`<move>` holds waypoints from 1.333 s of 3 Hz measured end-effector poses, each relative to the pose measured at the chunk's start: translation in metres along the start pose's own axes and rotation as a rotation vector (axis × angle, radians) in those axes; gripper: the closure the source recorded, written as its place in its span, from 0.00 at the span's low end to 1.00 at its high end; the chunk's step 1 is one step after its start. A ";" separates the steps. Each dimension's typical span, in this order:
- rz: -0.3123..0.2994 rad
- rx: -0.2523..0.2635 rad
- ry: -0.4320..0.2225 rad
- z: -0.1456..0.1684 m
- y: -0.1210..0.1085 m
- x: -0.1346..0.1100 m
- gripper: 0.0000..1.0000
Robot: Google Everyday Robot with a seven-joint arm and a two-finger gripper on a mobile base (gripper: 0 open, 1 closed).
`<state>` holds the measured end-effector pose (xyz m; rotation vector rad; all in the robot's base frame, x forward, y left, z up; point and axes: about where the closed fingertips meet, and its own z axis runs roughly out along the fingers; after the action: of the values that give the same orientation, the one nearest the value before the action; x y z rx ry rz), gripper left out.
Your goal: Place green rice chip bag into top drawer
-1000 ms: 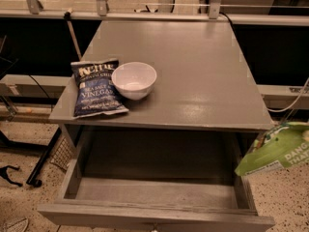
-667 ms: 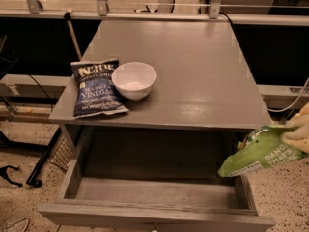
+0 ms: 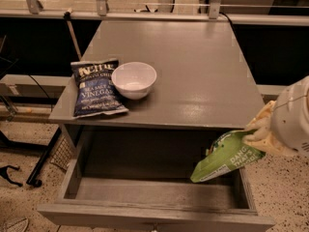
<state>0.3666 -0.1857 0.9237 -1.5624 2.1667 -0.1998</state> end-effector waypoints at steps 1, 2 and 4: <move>-0.041 -0.028 -0.067 0.018 0.001 -0.021 1.00; -0.077 -0.065 -0.140 0.047 0.003 -0.045 1.00; -0.114 -0.114 -0.255 0.095 0.016 -0.084 1.00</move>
Offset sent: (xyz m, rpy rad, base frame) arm 0.0410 0.0640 -0.0495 0.1429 0.0169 0.1833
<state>0.4159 -0.0886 0.8567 -1.6757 1.9232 0.0851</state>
